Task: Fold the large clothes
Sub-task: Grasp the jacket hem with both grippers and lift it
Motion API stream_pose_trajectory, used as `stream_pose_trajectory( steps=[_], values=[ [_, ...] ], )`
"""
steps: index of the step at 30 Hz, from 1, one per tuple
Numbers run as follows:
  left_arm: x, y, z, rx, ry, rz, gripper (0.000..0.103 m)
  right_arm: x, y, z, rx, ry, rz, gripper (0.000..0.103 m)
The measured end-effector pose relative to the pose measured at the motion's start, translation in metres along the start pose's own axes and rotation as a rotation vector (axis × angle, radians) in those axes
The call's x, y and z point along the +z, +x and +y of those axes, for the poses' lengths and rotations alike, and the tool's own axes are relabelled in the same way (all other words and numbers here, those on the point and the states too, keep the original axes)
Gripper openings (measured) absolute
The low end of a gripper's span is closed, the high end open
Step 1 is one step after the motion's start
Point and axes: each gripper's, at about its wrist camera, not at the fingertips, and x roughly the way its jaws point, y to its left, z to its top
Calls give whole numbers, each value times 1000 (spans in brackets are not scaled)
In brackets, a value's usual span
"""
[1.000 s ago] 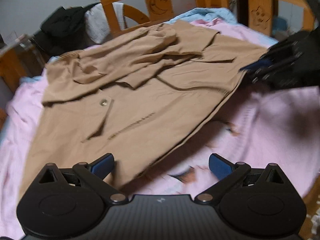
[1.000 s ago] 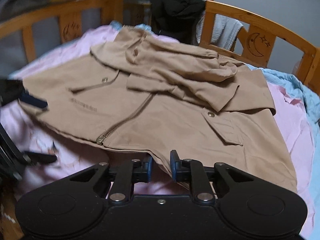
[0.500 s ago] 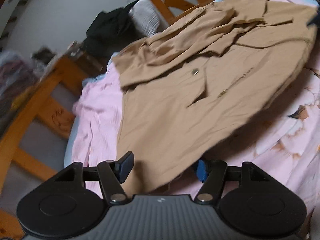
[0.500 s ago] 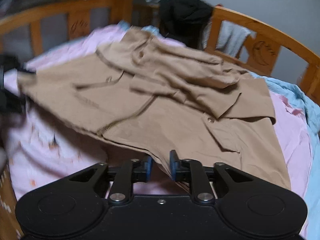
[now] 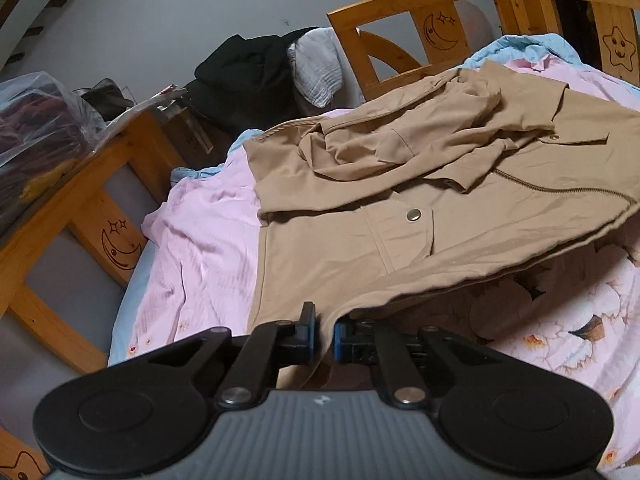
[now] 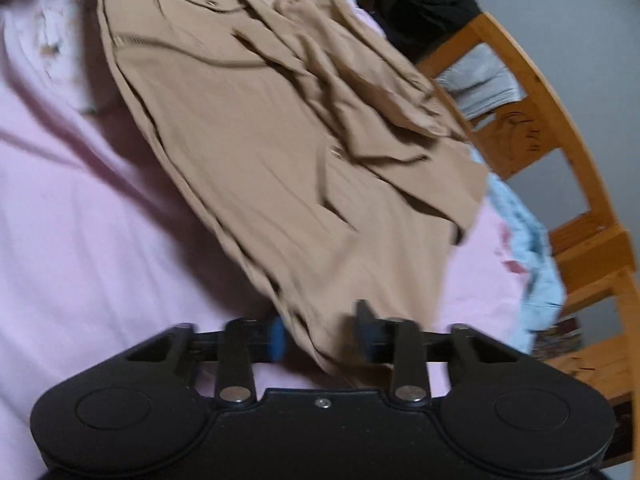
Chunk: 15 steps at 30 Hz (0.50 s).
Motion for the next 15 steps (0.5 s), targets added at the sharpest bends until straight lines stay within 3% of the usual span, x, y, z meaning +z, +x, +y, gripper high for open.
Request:
stream_pose_trajectory(
  steps=[5, 10, 15],
  values=[
    [-7, -17, 1, 9, -57, -49, 3, -6, -19, -15, -22, 19, -20, 3],
    [-11, -60, 19, -32, -124, -83, 3, 0, -68, -21, -41, 23, -39, 2],
    [-19, -102, 45, -137, -146, -15, 3, 1, -137, -37, 56, 83, -19, 2]
  ],
)
